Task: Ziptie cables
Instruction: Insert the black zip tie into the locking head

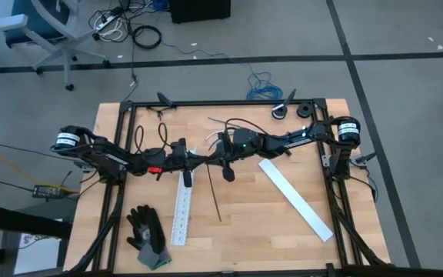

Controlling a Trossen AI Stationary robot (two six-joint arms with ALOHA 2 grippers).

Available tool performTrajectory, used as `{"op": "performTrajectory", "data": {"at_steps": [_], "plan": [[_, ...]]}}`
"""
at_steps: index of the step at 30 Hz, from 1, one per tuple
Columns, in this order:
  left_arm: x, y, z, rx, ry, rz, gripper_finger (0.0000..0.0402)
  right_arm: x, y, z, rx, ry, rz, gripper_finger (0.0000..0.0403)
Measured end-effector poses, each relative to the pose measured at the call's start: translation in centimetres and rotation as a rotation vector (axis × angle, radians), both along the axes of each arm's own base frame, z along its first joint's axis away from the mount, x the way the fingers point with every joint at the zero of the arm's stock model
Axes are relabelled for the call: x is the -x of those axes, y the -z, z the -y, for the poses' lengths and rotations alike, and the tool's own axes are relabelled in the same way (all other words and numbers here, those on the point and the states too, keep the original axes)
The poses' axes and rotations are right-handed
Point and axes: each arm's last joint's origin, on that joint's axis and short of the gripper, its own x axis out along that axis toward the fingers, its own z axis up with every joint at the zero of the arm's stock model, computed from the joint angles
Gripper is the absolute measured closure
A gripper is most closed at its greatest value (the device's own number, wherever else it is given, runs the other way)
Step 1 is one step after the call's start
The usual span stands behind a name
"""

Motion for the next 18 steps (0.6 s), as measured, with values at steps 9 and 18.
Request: {"op": "performTrajectory", "data": {"at_steps": [9, 18], "plan": [[0.6, 0.8, -0.8, 0.072, -0.030, -0.025, 0.0401, 0.3, 1.0, 0.2, 0.078, 0.052, -0.103, 0.0282], [0.8, 1.2, -2.2, 0.087, 0.021, -0.064, 0.0401, 1.3, 1.9, -0.1, 0.172, 0.065, -0.272, 0.0277]]}}
